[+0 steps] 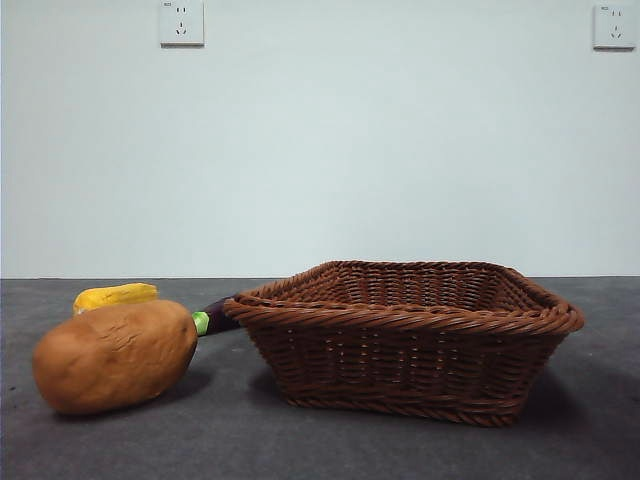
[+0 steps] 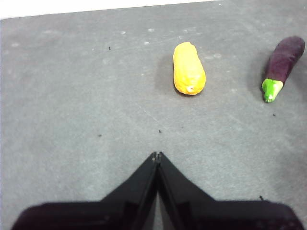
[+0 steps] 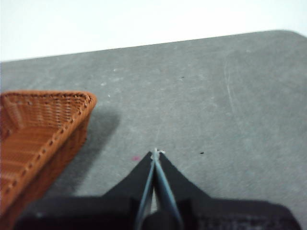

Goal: Help me put the vegetables on the table into the basket

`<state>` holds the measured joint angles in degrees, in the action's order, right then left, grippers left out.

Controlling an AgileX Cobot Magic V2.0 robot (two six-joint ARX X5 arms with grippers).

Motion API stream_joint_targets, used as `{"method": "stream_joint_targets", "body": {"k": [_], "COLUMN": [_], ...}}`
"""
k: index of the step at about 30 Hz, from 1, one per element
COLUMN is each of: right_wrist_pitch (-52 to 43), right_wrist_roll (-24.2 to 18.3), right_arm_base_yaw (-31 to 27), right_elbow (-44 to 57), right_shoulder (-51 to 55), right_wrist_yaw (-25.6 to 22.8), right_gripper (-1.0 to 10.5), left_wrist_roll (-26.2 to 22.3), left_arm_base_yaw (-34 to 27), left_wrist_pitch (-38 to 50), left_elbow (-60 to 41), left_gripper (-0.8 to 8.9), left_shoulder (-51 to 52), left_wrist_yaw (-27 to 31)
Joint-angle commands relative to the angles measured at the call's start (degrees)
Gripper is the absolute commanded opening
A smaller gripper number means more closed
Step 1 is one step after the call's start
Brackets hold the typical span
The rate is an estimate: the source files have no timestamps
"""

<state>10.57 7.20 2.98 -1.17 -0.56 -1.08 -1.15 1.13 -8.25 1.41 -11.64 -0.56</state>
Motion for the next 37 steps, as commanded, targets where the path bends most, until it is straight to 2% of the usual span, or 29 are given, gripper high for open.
{"method": "stream_joint_targets", "body": {"k": [1, 8, 13, 20, 23, 28, 29, 30, 31, 34, 35, 37], "right_wrist_pitch": [0.0, 0.2, 2.9, 15.1, 19.8, 25.8, 27.0, 27.8, 28.7, 28.9, 29.2, 30.6], "right_wrist_roll": [7.0, 13.6, 14.3, 13.4, 10.5, 10.8, 10.8, 10.8, 10.8, 10.0, 9.6, 9.1], "right_arm_base_yaw": [0.0, 0.0, 0.0, 0.0, 0.0, 0.0, 0.0, 0.1, 0.1, 0.2, 0.6, 1.8], "right_elbow": [-0.3, -5.4, -13.7, -28.7, -34.1, -41.2, -42.9, -44.2, -45.7, -48.6, -49.6, -51.5], "right_shoulder": [0.0, -2.4, -9.0, -24.4, -31.7, -42.8, -46.1, -48.8, -52.1, -60.3, -62.8, -68.2], "right_wrist_yaw": [1.3, 1.7, 2.8, 4.0, 8.2, 16.4, 19.3, 21.6, 24.0, 30.1, 31.2, 31.5], "right_gripper": [-0.1, -0.1, -0.1, -0.1, 0.0, 0.0, 0.1, 0.3, 1.4, 6.0, 6.6, 6.7], "left_wrist_roll": [2.7, 7.6, 9.1, 9.1, 9.1, 9.1, 9.1, 9.0, 8.8, 8.9, 8.9, 8.8], "left_arm_base_yaw": [-0.1, -0.1, -0.1, -0.1, -0.1, -0.1, -0.1, -0.1, -0.1, -0.1, 0.0, 0.1], "left_wrist_pitch": [-0.8, -2.6, -4.9, -12.5, -16.5, -21.5, -24.0, -25.9, -27.8, -29.3, -29.6, -29.9], "left_elbow": [3.3, 14.0, 22.4, 33.0, 36.2, 39.5, 40.5, 41.2, 41.9, 42.2, 42.2, 42.2], "left_gripper": [-0.05, -0.05, -0.05, -0.04, -0.04, -0.04, -0.04, -0.04, -0.04, -0.04, -0.04, -0.04], "left_shoulder": [-1.2, -7.8, -15.0, -24.7, -28.1, -33.3, -34.9, -36.2, -37.7, -40.5, -41.3, -42.6], "left_wrist_yaw": [0.2, -1.7, -7.2, -11.7, -15.0, -23.5, -26.3, -28.4, -30.9, -36.4, -37.9, -40.0]}}
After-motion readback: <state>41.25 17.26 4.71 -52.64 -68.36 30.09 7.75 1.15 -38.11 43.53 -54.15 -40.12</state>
